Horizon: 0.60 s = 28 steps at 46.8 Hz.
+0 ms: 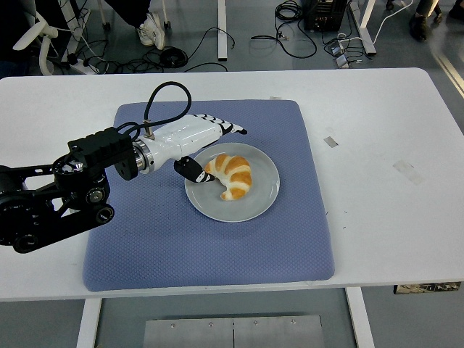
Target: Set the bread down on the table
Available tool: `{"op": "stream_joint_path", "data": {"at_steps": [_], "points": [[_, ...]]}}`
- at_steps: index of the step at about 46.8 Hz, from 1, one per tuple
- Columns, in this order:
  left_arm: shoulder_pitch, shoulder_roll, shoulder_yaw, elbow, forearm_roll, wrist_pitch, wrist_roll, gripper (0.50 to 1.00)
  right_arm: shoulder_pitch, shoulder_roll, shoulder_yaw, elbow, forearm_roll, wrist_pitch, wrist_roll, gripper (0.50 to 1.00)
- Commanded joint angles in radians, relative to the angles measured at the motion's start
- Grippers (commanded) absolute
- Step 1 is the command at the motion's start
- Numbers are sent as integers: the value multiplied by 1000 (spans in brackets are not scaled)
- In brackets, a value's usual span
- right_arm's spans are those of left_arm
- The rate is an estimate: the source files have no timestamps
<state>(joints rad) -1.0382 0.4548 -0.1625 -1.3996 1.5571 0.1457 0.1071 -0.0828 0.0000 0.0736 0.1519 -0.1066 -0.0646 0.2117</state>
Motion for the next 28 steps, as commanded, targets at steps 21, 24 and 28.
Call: {"op": "stream_joint_path", "data": {"at_steps": [21, 24, 28], "points": [[0, -57, 15, 65, 0, -15, -1, 884, 0, 0, 0, 0, -1, 0, 0, 1000], [0, -59, 15, 68, 0, -18, -1, 883, 0, 0, 0, 0, -1, 0, 0, 1000], [0, -67, 15, 71, 0, -21, -3, 880, 0, 0, 0, 0, -1, 0, 0, 1000]]}}
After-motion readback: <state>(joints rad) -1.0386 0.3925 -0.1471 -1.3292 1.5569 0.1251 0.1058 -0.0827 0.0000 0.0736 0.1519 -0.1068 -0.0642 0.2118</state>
